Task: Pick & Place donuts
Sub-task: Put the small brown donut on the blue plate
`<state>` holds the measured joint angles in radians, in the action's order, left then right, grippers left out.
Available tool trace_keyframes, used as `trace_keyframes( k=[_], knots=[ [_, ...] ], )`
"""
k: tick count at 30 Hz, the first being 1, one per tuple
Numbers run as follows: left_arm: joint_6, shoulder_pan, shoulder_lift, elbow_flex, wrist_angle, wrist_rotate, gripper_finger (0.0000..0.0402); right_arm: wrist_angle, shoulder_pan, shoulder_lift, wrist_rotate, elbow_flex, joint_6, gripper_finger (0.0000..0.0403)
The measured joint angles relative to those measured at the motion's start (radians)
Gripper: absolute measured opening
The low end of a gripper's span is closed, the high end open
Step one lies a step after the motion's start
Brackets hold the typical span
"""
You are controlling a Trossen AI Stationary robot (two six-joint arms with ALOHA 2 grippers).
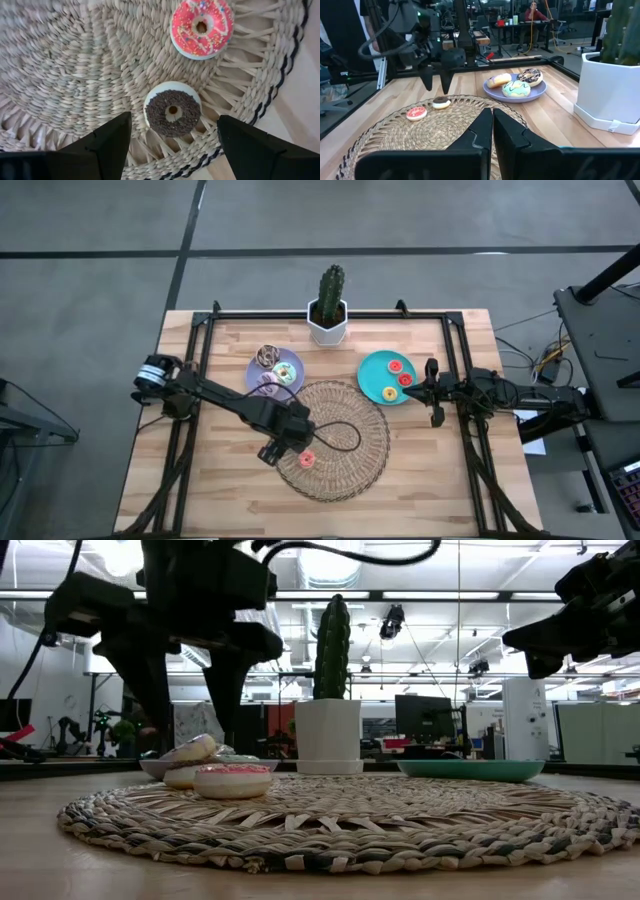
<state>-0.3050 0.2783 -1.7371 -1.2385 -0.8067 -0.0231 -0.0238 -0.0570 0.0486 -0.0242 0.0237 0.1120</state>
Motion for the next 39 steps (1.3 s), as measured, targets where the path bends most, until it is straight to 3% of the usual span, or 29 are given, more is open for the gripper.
trace_keyframes(
  k=[39],
  knots=[
    [-0.008,-0.006,-0.074,0.000,0.040,0.013,0.0264,0.000,0.000,0.000,0.000,0.000,0.000,0.0008]
  ],
)
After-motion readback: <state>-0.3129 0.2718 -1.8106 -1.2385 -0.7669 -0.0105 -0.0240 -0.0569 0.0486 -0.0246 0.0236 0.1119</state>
